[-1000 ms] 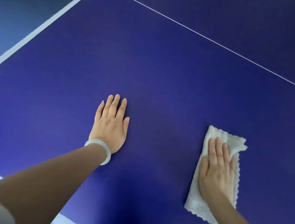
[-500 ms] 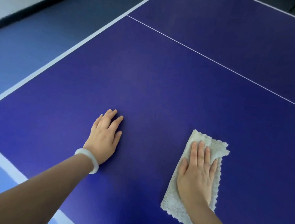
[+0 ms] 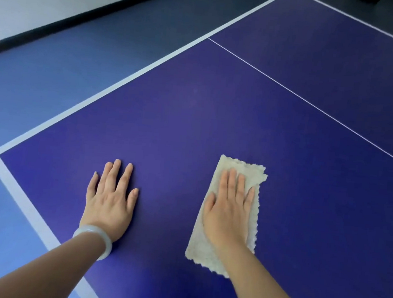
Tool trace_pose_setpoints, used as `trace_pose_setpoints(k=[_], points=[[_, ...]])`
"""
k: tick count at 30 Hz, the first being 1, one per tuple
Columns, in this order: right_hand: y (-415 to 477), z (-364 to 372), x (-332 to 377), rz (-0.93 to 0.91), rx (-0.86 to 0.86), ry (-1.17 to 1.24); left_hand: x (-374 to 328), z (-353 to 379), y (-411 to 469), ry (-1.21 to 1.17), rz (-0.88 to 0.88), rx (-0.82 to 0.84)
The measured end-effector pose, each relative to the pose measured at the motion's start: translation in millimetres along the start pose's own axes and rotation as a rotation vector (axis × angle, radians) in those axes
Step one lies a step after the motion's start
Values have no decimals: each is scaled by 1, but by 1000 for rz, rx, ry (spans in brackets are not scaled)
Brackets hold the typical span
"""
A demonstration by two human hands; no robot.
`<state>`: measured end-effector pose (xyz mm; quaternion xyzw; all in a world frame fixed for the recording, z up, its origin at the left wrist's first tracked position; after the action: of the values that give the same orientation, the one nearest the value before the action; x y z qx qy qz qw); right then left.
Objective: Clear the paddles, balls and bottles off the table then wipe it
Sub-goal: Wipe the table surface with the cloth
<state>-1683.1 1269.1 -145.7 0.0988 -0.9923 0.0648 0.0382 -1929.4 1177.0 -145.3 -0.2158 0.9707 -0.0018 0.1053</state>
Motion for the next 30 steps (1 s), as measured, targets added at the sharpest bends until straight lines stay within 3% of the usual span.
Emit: trace_pose_setpoints(k=[2, 5, 8, 10, 14, 18, 20, 23, 26, 28, 30], points=[[39, -8, -23, 26, -2, -24, 0, 0, 1, -2, 2, 3], [101, -19, -57, 211, 2, -38, 0, 0, 1, -3, 5, 0], [155, -24, -42, 263, 25, -5, 0, 0, 2, 9, -2, -2], [166, -22, 0, 93, 40, 3, 0, 0, 1, 10, 6, 4], [104, -10, 79, -455, 4, -49, 0, -3, 2, 1, 5, 1], [25, -4, 34, -760, 42, -179, 1, -2, 1, -11, -2, 6], [21, -7, -28, -673, 42, -185, 1, -2, 1, -15, -3, 5], [15, -14, -116, -213, 26, -114, 1, -1, 0, -16, -6, 4], [-32, -8, -120, 211, -29, -62, 0, -1, 0, -13, -7, -4], [-67, -1, -74, 246, -34, -34, 0, 0, -1, -8, -8, 4], [-86, 7, -16, 119, -29, -44, 1, 0, -1, 13, -5, 10]])
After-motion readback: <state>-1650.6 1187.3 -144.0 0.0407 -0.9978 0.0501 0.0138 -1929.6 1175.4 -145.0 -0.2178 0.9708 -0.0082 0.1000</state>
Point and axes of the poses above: each hand's wrist, its own y-axis towards the middle knuckle, its own z-axis out of the palm, x = y × z, the point moved 4 cm from there along y, towards the middle knuckle, and after that the axes turned 4 degrees about -y, right-handed, at the moved point
